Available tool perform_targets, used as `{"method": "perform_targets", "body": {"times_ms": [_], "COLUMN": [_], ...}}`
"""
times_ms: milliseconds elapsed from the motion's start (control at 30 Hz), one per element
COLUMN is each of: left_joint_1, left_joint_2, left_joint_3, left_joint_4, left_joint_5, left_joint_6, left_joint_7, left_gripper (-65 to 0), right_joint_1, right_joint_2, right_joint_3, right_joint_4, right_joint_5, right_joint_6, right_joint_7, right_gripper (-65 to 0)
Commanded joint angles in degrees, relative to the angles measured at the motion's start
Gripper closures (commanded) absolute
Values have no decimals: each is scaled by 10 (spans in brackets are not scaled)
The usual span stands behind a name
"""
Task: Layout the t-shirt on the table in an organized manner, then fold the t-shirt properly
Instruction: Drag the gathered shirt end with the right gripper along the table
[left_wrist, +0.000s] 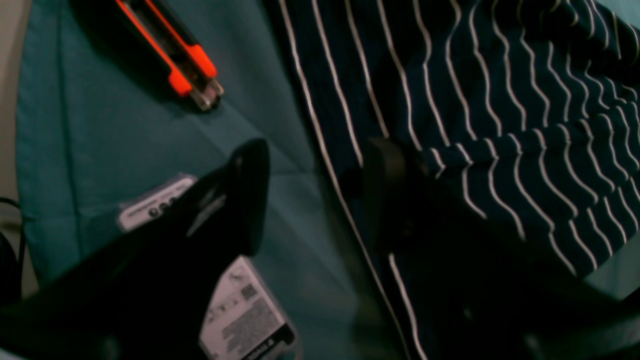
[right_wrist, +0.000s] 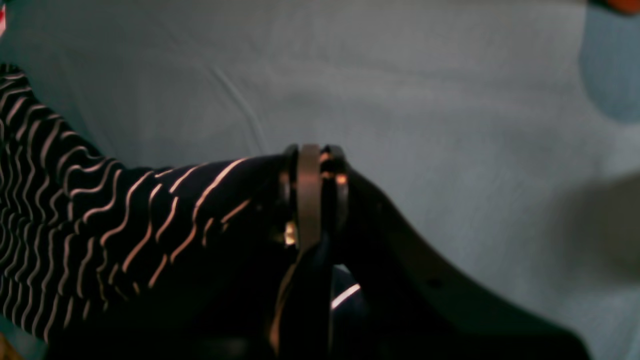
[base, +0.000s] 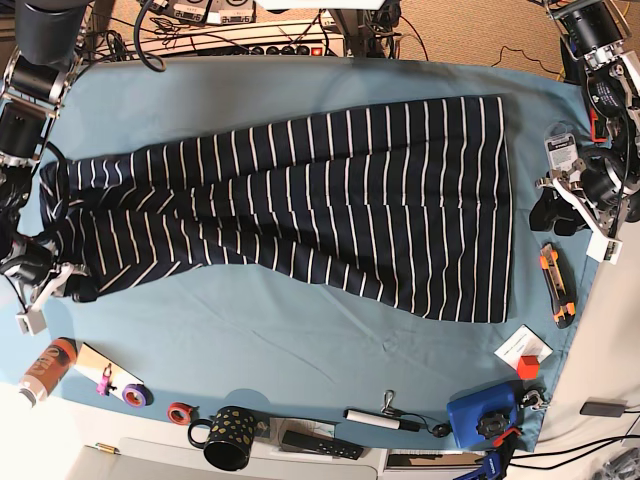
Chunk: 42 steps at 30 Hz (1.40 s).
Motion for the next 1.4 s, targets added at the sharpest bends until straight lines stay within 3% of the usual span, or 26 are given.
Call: {"method": "perform_targets", "body": {"times_ms": [0, 133, 233, 267, 333, 500, 833, 1133, 1267, 1367], "left_joint_1": [-8, -7, -8, -8, -7, -7, -8, -5, -5, -5], "left_joint_2": [-9, -9, -9, -9, -9, -9, -9, -9, -9, -9], "left_joint_3": [-3, -3, -3, -3, -3, -3, -32, -48, -48, -48], "left_joint_4": [9, 9, 9, 9, 9, 9, 9, 9, 9, 9], "left_joint_5": [-10, -10, -10, -10, -10, -10, -6, -6, -6, -9], "left_joint_6": [0, 0, 0, 0, 0, 0, 0, 0, 0, 0], "left_joint_7": [-12, -7, -8, -8, -8, -7, -8, -8, -14, -14], "left_gripper": [-309, -309, -309, -309, -309, -309, -309, -309, -309, -309], "right_joint_1": [17, 14, 6, 1, -13, -93, -261, -266, -243, -188], "right_joint_2": [16, 16, 16, 16, 16, 16, 19, 18, 17, 17], "right_joint_3": [5, 5, 5, 5, 5, 5, 5, 5, 5, 5], "right_joint_4": [9, 9, 9, 9, 10, 57, 264, 283, 283, 283], "right_joint_5": [9, 30, 107, 131, 161, 165, 155, 79, 74, 37], "right_joint_6": [9, 9, 9, 9, 9, 9, 9, 9, 9, 9], "right_joint_7": [15, -46, -138, -145, -145, -145, -145, -119, -60, -16], "right_gripper": [0, 0, 0, 0, 0, 0, 0, 0, 0, 0]}}
